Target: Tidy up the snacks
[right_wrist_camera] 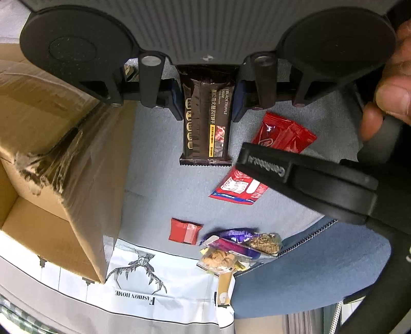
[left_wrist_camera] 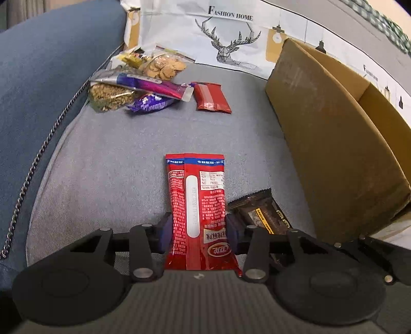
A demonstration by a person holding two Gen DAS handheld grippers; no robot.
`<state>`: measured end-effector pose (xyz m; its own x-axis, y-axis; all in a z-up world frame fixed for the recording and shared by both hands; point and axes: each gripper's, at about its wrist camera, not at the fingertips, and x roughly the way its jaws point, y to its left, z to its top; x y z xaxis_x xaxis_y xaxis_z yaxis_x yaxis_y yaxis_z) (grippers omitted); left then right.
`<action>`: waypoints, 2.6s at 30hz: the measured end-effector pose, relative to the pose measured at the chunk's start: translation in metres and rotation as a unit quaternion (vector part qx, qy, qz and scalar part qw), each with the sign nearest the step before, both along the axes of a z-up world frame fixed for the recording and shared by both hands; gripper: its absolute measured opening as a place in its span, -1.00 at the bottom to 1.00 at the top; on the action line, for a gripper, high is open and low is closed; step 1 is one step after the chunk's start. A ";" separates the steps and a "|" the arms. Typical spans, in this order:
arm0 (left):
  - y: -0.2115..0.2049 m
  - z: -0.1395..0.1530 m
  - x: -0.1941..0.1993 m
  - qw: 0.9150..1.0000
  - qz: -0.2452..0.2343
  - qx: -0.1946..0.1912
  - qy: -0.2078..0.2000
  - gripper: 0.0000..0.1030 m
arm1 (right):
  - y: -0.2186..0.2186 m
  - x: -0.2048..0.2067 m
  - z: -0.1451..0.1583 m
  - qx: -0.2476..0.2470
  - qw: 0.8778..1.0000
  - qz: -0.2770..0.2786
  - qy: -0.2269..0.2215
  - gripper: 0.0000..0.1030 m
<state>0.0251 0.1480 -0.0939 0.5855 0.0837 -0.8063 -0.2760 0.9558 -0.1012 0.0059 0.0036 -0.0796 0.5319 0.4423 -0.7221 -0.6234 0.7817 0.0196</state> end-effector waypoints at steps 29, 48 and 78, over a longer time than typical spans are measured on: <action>0.007 0.030 -0.023 0.995 -0.006 -0.045 -0.089 -0.08 | -0.004 -0.015 0.012 -0.001 0.999 0.006 -0.033 -0.20; 0.038 0.051 -0.042 0.980 0.071 -0.090 -0.163 -0.08 | -0.018 -0.018 0.085 0.045 0.991 0.034 -0.122 -0.20; -0.039 0.112 -0.008 0.983 -0.012 -0.041 -0.178 -0.08 | -0.152 0.044 0.094 0.232 0.946 -0.146 -0.173 -0.20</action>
<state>0.0167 0.1091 0.0176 0.8330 0.0099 -0.5531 -0.1873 0.9458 -0.2652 0.0500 -0.1489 0.0148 0.8493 0.4663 -0.2474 -0.4137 0.8791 0.2368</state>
